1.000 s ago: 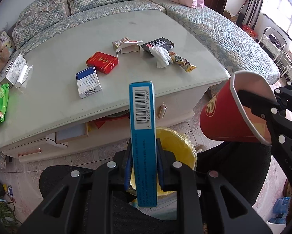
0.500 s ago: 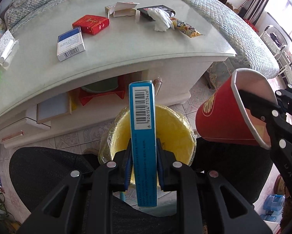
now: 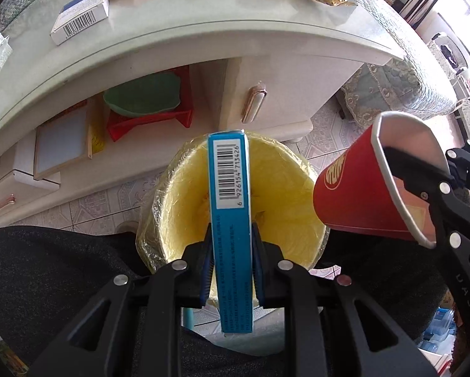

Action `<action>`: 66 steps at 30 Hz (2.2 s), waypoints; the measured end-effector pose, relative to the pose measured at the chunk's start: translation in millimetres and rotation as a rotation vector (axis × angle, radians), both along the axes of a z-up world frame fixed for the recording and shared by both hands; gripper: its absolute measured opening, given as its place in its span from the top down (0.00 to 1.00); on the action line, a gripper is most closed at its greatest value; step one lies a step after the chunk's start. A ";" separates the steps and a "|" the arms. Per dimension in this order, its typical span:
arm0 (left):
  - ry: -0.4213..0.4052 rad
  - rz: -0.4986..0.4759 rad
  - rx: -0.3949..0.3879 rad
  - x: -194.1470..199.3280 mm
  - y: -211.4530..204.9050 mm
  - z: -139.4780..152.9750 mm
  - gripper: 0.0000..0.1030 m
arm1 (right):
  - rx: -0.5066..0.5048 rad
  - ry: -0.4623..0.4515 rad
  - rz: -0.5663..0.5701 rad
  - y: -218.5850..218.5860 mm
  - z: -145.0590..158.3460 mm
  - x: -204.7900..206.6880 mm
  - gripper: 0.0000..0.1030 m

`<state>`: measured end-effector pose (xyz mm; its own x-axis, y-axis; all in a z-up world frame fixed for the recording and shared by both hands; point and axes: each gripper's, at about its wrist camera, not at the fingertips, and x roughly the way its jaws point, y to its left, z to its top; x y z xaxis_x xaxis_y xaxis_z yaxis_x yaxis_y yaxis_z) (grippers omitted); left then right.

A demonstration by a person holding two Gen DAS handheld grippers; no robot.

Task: Collect trash
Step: 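Carry the blue box and red cup over the yellow trash bin with both tools, then open both tools to drop the blue box and red cup into the bin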

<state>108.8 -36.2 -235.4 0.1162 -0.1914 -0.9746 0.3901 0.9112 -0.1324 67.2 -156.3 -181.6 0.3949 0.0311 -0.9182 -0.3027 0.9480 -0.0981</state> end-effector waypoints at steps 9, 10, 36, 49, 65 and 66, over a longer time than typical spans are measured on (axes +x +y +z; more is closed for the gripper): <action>0.070 -0.005 0.045 10.6 -2.8 -51.9 0.79 | -0.005 0.090 -0.042 -3.8 -58.9 19.4 0.95; 0.079 -0.004 0.049 12.3 -2.7 -58.2 0.79 | -0.003 0.101 -0.047 -3.2 -65.4 22.4 0.95; 0.307 0.018 0.114 42.6 3.1 -177.5 0.79 | 0.035 0.318 -0.112 -1.0 -181.1 41.1 0.95; 0.313 0.049 0.134 47.2 8.8 -185.7 0.78 | 0.036 0.335 -0.097 4.5 -188.6 39.6 0.95; 0.238 0.021 0.207 47.1 0.3 -173.1 0.39 | 0.022 0.305 -0.106 2.8 -186.4 40.7 0.47; 0.234 0.016 0.211 46.4 0.3 -172.3 0.39 | 0.023 0.305 -0.107 2.2 -186.4 40.5 0.47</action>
<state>155.2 -35.9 -407.7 -0.1145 0.0182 -0.9933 0.3567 0.9339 -0.0240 107.7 -154.1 -368.0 0.1036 0.0266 -0.9943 -0.2137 0.9769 0.0039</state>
